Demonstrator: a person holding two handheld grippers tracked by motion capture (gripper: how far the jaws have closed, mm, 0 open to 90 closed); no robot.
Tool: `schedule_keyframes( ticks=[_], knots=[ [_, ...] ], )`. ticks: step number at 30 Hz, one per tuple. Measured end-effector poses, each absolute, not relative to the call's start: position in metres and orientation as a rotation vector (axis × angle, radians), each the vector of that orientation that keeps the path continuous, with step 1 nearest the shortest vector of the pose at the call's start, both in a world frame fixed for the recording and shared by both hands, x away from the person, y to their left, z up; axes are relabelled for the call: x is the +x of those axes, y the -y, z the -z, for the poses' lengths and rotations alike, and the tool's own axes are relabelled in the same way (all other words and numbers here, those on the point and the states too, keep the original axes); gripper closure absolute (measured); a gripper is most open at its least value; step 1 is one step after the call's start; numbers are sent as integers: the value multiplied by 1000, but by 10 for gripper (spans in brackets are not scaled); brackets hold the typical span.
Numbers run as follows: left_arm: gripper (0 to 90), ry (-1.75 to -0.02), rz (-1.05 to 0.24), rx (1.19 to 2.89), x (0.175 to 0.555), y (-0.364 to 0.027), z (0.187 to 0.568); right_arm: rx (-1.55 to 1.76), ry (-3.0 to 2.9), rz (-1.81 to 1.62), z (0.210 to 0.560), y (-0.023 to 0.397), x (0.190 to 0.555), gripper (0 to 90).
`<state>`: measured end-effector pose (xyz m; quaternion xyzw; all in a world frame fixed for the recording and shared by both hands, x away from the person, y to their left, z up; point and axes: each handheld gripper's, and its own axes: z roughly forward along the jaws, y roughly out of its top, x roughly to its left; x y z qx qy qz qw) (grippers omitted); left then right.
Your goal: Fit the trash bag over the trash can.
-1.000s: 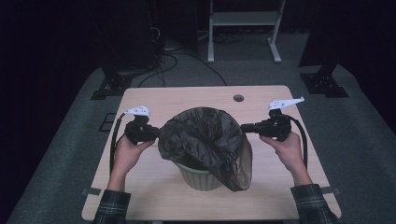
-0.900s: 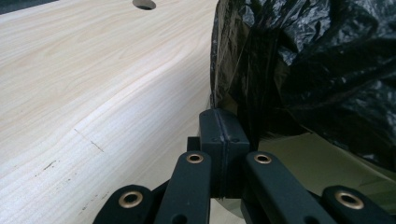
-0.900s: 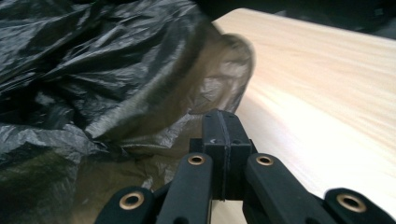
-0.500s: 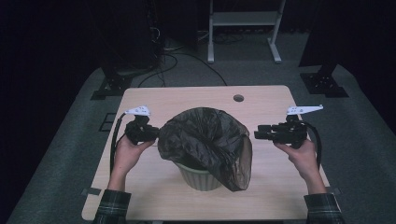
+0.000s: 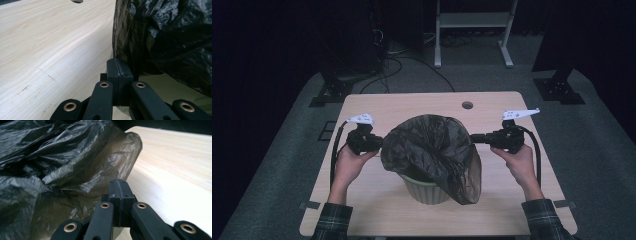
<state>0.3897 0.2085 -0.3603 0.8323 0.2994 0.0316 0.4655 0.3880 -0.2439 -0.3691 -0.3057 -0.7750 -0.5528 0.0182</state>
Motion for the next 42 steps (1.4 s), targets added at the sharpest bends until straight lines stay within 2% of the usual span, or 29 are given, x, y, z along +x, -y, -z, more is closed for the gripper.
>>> schedule_keyframes(
  ticks=[12, 27, 28, 30, 37, 42],
  knots=[
    [900, -755, -79, 2072, 397, -204, 372, -1115, 2519, 1719, 370, 246, 398, 900],
    [900, -787, -45, 2095, 400, -203, 397, -1101, 2537, 1748, 368, 243, 392, 898],
    [900, -785, -44, 2092, 400, -203, 396, -1094, 2534, 1780, 362, 245, 389, 888],
    [900, -783, -49, 2083, 400, -204, 393, -1093, 2511, 1844, 349, 248, 382, 773],
    [900, -762, -64, 2074, 398, -204, 386, -847, 2471, 1938, 292, 226, 355, 594],
    [900, -755, -68, 2062, 396, -204, 381, -696, 2473, 1883, 276, 189, 341, 537]
  ],
)
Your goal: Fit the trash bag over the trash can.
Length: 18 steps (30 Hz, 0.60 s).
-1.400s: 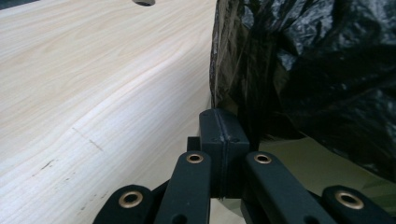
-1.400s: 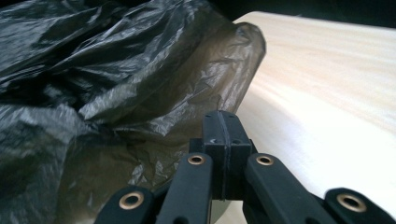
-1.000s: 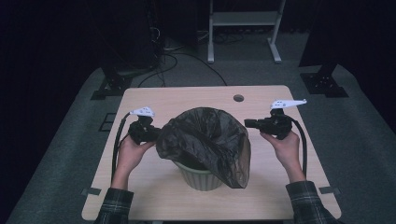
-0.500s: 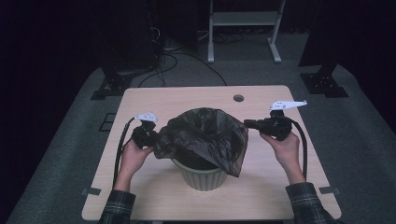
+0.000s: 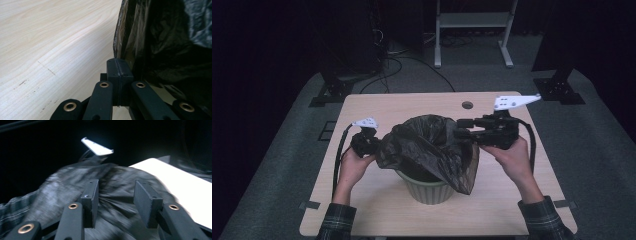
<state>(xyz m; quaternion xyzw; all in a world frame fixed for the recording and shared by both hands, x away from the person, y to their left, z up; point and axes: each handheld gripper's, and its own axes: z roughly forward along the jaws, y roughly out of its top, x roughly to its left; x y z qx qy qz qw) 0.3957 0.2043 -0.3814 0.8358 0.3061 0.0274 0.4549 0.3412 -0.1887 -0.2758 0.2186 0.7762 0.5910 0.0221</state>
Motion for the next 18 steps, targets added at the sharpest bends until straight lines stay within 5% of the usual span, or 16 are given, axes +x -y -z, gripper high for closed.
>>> schedule_keyframes(
  ticks=[13, 18],
  knots=[
    [899, -735, -82, 2044, 392, -208, 372, 678, -2627, -1662, 279, 112, 353, 613],
    [900, -731, -83, 2047, 391, -207, 370, 628, -2642, -1602, 281, 105, 349, 898]
  ],
)
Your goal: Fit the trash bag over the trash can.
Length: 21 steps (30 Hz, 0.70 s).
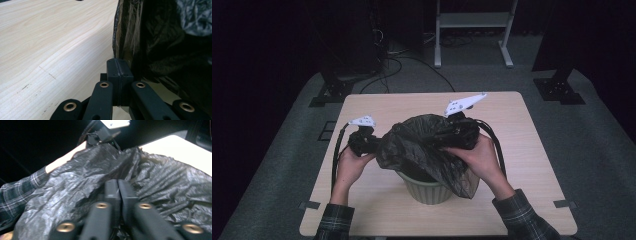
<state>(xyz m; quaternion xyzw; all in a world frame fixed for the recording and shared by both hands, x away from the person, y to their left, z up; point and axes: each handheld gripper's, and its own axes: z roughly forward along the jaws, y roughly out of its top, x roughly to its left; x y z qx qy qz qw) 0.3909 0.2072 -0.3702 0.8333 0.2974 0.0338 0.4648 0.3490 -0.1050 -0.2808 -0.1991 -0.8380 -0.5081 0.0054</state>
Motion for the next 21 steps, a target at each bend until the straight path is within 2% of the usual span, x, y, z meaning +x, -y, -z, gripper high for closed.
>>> schedule_keyframes(
  ticks=[7, 13, 21],
  knots=[
    [900, -724, -88, 2045, 389, -207, 367, -518, 2645, 1667, 268, 103, 326, 898],
    [900, -714, -90, 2043, 386, -206, 365, -483, 2554, 1751, 262, 114, 320, 900],
    [900, -713, -96, 2043, 384, -206, 363, -323, 2583, 1678, 273, 87, 282, 900]
  ],
)
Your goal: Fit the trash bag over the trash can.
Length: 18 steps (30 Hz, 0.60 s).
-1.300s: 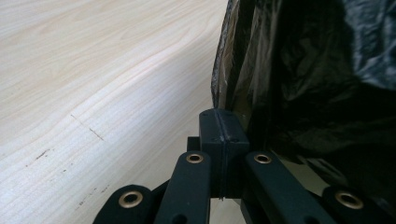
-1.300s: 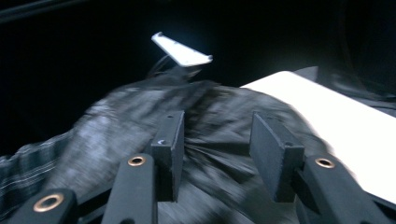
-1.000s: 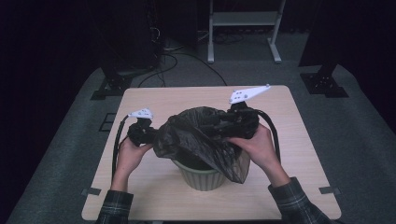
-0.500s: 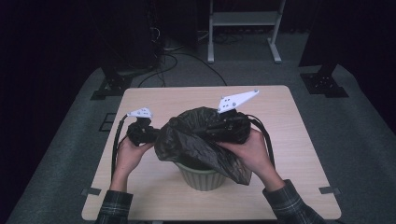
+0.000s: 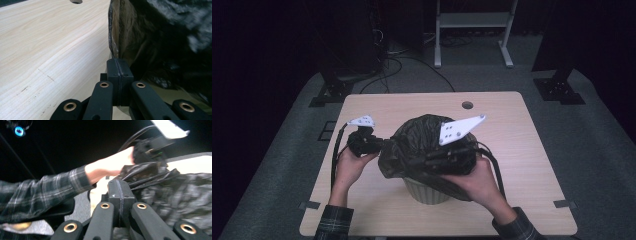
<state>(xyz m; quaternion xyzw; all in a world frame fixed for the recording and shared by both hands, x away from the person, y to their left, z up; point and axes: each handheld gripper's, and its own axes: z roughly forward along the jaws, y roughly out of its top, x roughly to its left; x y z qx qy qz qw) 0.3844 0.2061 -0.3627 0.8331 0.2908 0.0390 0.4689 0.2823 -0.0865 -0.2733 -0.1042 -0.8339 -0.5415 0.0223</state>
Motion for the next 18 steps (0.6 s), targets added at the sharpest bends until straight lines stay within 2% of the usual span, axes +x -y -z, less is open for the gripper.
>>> schedule_keyframes(
  ticks=[7, 18],
  knots=[
    [900, -703, -102, 2037, 381, -209, 359, -236, 2618, 1578, 295, 67, 257, 900],
    [900, -710, -85, 2049, 382, -208, 362, -218, 2641, 1507, 339, 71, 230, 900]
  ],
)
